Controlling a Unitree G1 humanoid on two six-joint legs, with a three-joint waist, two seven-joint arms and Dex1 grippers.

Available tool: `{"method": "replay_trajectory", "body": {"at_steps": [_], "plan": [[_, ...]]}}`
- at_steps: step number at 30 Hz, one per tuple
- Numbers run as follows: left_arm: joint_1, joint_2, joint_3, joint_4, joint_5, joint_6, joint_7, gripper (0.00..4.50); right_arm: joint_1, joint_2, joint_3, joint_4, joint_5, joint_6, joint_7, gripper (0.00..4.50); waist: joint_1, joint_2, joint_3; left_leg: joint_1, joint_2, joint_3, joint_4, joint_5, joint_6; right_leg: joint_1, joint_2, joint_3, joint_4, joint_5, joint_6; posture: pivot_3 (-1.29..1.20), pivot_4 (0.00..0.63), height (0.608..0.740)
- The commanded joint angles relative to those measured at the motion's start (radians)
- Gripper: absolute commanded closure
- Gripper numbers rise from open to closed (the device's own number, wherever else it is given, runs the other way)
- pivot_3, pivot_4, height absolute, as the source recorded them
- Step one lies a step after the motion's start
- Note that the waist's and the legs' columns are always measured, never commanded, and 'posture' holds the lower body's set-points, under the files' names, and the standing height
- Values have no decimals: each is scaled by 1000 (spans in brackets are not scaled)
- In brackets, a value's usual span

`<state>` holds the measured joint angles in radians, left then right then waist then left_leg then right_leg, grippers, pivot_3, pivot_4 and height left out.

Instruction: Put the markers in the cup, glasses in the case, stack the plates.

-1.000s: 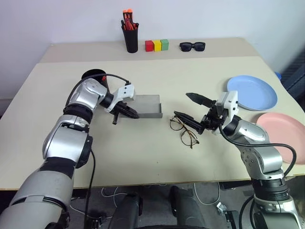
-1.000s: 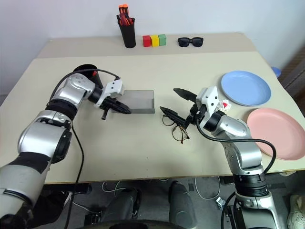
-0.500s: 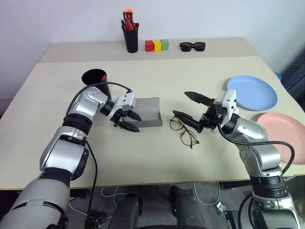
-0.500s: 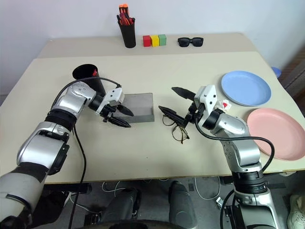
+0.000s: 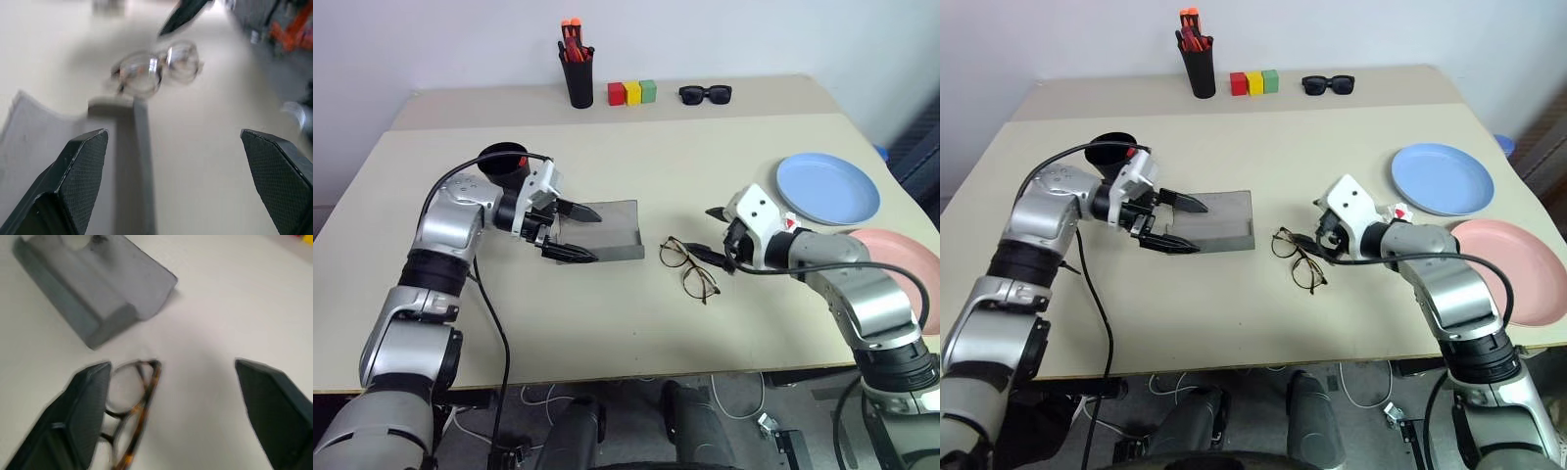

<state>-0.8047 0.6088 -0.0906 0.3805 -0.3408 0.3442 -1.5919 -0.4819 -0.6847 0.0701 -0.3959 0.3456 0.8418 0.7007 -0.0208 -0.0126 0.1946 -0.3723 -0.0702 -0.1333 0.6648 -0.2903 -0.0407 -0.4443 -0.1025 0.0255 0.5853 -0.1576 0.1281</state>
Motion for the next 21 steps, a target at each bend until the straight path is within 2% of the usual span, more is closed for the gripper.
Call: {"method": "replay_trajectory", "body": {"at_steps": [1,5,11,13,15,17,21], "plan": [[65,42,109,-148,-121,95,31,69,-59,-2,-16,-82,44,135,-30,402,3,0,0,0,0,0,0,0,0,0,0,0,0,0,0,0,150,740],[167,81,205,-270,-228,176,72,69,-107,-42,21,-101,51,266,-36,402,9,0,0,0,0,0,0,0,0,0,0,0,-1,0,0,0,150,740],[305,124,275,-394,-293,211,136,69,-239,-88,135,-90,76,538,-44,402,6,0,0,0,0,1,0,0,0,0,0,0,-1,0,0,0,150,740],[338,135,292,-423,-320,235,155,69,-292,-33,99,-45,92,650,-72,402,3,0,0,0,0,1,0,0,0,0,0,0,-1,0,0,0,150,740],[371,146,308,-450,-341,241,165,69,-317,-35,119,-43,95,687,-79,402,5,0,0,0,0,1,0,0,0,0,0,0,-2,0,0,0,150,740],[400,155,335,-475,-378,267,180,69,-335,30,74,8,83,749,-134,402,7,-1,0,0,0,1,0,0,0,0,0,0,-2,0,0,0,150,740],[455,174,379,-511,-424,276,194,69,-320,54,56,81,122,773,-212,402,10,0,0,-1,0,1,0,0,0,0,0,0,-3,0,0,0,150,740]]}}
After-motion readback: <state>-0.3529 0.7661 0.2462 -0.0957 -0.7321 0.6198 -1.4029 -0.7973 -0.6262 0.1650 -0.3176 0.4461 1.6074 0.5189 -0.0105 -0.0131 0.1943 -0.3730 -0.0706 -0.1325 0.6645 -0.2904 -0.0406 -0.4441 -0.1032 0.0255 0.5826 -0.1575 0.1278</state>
